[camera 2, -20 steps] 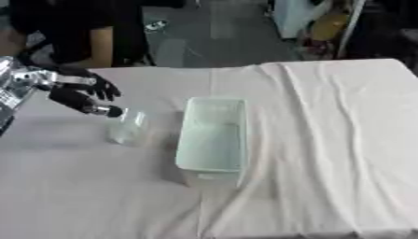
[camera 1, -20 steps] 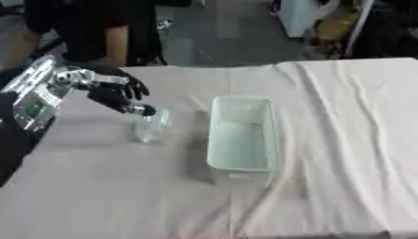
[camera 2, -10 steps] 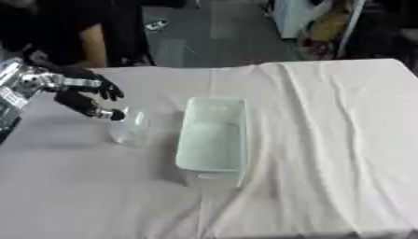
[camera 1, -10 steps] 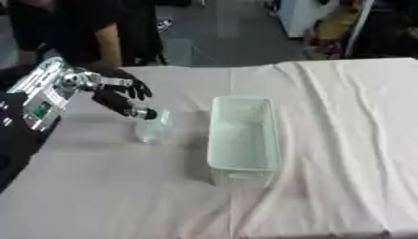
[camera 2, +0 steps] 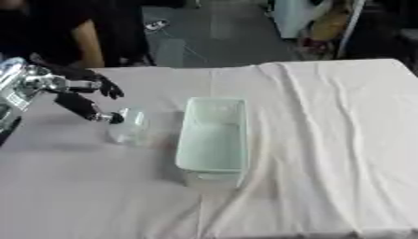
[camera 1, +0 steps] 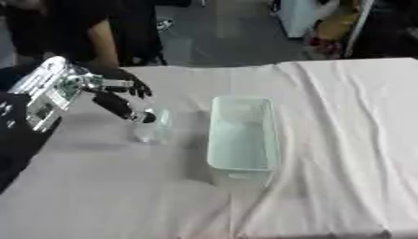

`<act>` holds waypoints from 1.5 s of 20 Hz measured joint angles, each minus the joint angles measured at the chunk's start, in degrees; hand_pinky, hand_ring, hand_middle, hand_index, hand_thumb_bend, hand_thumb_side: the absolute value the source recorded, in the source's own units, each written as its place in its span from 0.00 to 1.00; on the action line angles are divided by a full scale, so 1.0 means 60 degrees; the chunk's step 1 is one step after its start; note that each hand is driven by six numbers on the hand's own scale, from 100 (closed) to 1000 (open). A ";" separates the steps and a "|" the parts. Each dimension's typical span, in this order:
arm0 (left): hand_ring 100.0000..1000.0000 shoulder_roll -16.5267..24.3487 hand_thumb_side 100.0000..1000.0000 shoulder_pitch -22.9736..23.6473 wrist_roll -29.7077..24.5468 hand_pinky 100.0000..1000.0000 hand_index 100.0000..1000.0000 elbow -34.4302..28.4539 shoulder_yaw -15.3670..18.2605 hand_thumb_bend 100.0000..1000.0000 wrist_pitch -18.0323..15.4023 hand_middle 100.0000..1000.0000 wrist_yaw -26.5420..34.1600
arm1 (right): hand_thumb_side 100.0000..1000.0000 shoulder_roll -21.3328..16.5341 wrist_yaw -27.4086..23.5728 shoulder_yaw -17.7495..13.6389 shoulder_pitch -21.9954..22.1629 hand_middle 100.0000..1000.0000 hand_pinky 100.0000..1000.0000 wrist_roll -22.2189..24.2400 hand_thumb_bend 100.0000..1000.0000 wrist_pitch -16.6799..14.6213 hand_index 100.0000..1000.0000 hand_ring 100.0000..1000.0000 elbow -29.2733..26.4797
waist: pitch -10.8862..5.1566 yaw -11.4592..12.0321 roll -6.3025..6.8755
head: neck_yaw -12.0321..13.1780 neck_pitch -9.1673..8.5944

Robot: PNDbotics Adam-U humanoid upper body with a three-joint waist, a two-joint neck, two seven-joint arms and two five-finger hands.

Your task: Pick up objects on the table and place them in the box.

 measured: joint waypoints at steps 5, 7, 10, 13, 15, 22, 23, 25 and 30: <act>0.89 -0.0145 0.78 -0.0102 -0.0133 0.94 0.97 0.0155 -0.0119 0.91 -0.0388 0.85 -0.0542 | 0.45 0.0000 -0.0001 0.0001 -0.0001 0.90 0.67 0.0012 0.00 -0.0012 0.94 0.82 0.0000 | 0.0004 -0.0001 -0.0004 | 0.0000 0.0000; 0.90 -0.0221 0.79 -0.0167 -0.0217 0.94 0.98 0.0314 -0.0177 0.93 -0.0523 0.86 -0.0656 | 0.45 0.0000 -0.0002 0.0002 -0.0001 0.90 0.67 0.0014 0.00 -0.0013 0.94 0.82 0.0000 | 0.0005 -0.0001 -0.0005 | 0.0000 0.0000; 0.90 -0.0384 0.79 -0.0231 -0.0326 0.94 0.98 0.0627 -0.0231 0.93 -0.0679 0.86 -0.0851 | 0.45 0.0000 -0.0003 0.0003 -0.0002 0.90 0.67 0.0017 0.00 -0.0016 0.94 0.82 0.0000 | 0.0007 -0.0001 -0.0012 | 0.0000 -0.0001; 0.90 -0.0627 0.79 -0.0350 -0.0241 0.94 0.97 0.0964 -0.0231 0.93 -0.0804 0.86 -0.1119 | 0.45 0.0000 -0.0008 0.0003 -0.0008 0.90 0.67 0.0018 0.00 -0.0018 0.94 0.82 0.0000 | 0.0013 -0.0004 -0.0024 | 0.0000 -0.0005; 0.90 -0.0805 0.79 -0.0422 -0.0117 0.94 0.97 0.1177 -0.0230 0.93 -0.0916 0.86 -0.1327 | 0.45 0.0000 -0.0011 0.0003 -0.0010 0.90 0.67 0.0018 0.00 -0.0018 0.94 0.82 0.0000 | 0.0016 -0.0005 -0.0034 | 0.0000 -0.0008; 0.89 -0.1405 0.77 -0.0524 0.0596 0.95 0.96 0.1768 -0.0121 0.93 -0.1334 0.85 -0.2359 | 0.44 0.0002 -0.0035 0.0003 -0.0046 0.90 0.67 0.0016 0.00 -0.0023 0.94 0.82 0.0000 | 0.0044 -0.0034 -0.0036 | 0.0000 -0.0011; 0.90 -0.1479 0.77 -0.0547 0.0742 0.95 0.96 0.1847 -0.0095 0.93 -0.1383 0.85 -0.2538 | 0.44 0.0002 -0.0039 0.0003 -0.0049 0.90 0.67 0.0016 0.00 -0.0024 0.94 0.82 0.0000 | 0.0046 -0.0034 -0.0039 | 0.0000 -0.0012; 0.90 -0.1612 0.76 -0.0575 0.1033 0.95 0.97 0.1987 -0.0051 0.93 -0.1471 0.86 -0.2930 | 0.44 0.0003 -0.0042 0.0003 -0.0054 0.90 0.67 0.0016 0.00 -0.0024 0.94 0.82 0.0000 | 0.0066 -0.0034 -0.0046 | -0.0001 -0.0018; 0.91 -0.1876 0.77 -0.0593 0.1539 0.96 0.97 0.2207 -0.0002 0.94 -0.1618 0.86 -0.3934 | 0.44 0.0004 -0.0052 0.0003 -0.0080 0.90 0.67 0.0016 0.00 -0.0026 0.94 0.82 0.0000 | 0.0077 -0.0040 -0.0084 | -0.0001 -0.0081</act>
